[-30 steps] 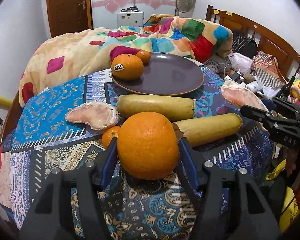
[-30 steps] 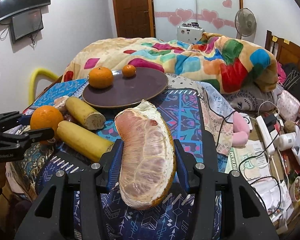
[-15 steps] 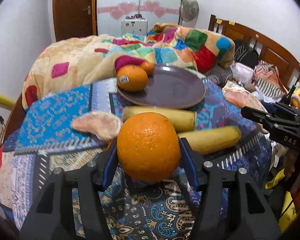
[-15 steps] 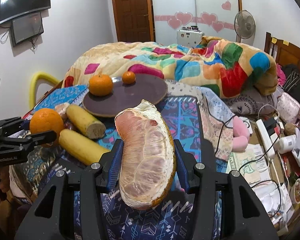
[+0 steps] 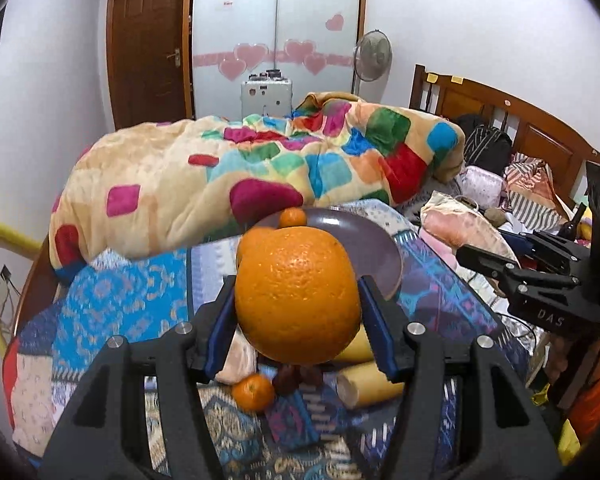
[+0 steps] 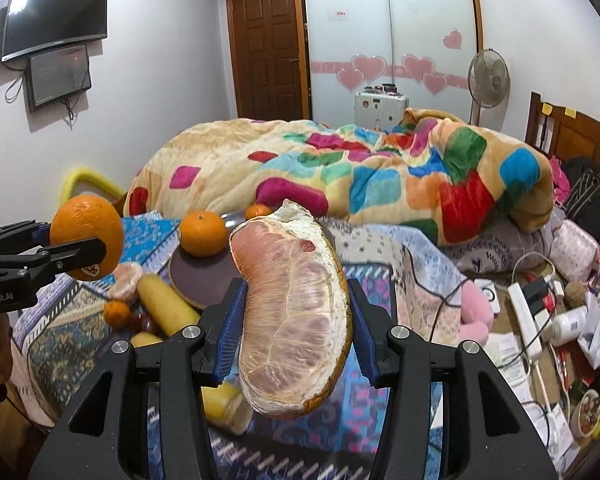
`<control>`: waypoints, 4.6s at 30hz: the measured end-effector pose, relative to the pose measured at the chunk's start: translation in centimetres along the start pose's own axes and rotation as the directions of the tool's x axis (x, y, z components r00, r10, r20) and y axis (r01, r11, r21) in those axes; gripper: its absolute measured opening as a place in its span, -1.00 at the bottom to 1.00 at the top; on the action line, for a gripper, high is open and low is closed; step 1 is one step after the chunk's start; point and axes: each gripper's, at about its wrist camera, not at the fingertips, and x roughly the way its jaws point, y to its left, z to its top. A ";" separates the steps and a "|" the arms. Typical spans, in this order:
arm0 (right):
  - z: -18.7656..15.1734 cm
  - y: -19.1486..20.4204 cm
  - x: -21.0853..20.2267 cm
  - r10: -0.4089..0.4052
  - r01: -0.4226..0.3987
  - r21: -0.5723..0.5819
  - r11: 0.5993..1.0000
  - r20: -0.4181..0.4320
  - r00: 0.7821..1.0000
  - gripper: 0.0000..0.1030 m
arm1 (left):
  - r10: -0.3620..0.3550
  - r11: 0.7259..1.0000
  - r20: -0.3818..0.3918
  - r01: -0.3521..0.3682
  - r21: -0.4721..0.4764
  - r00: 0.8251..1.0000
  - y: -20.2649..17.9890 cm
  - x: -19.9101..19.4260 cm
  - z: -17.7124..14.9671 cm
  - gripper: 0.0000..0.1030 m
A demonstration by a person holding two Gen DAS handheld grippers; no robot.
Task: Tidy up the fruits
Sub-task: 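Lift both fruits onto the brown plate and release them, then withdraw both grippers and move toward the mandarin and yellow cylinder, then grasp the small mandarin with the left gripper while the right gripper grasps the yellow cylinder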
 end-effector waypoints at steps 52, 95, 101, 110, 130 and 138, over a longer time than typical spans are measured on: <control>2.3 -0.6 12.6 -0.019 -0.009 -0.128 0.992 -0.217 0.976 -0.09 | -0.014 0.997 -0.197 0.027 0.066 0.980 -1.9 16.9 6.1 0.12; -5.1 6.0 2.2 0.128 -0.160 -0.141 0.977 -0.208 0.970 0.10 | 0.078 0.997 -0.219 -0.077 0.014 0.973 4.5 0.3 -8.8 0.21; -5.8 6.8 2.6 0.093 -0.138 -0.208 0.968 -0.213 0.973 0.24 | 0.047 0.999 -0.234 -0.042 0.024 0.971 3.8 2.3 -9.2 0.13; -6.2 7.3 3.6 0.079 -0.148 -0.281 0.948 -0.242 0.967 0.24 | 0.001 1.000 -0.245 0.002 0.011 0.969 3.6 4.7 -8.8 -0.31; -7.6 6.0 -0.6 0.053 -0.128 -0.230 0.965 -0.310 0.949 -0.34 | -0.006 0.998 -0.239 0.019 0.053 0.971 3.0 -0.9 -11.1 -0.36; -7.1 6.2 0.1 0.064 -0.140 -0.211 0.967 -0.334 0.940 -0.31 | -0.022 0.997 -0.266 0.041 0.067 0.964 2.6 -1.1 -12.4 -0.36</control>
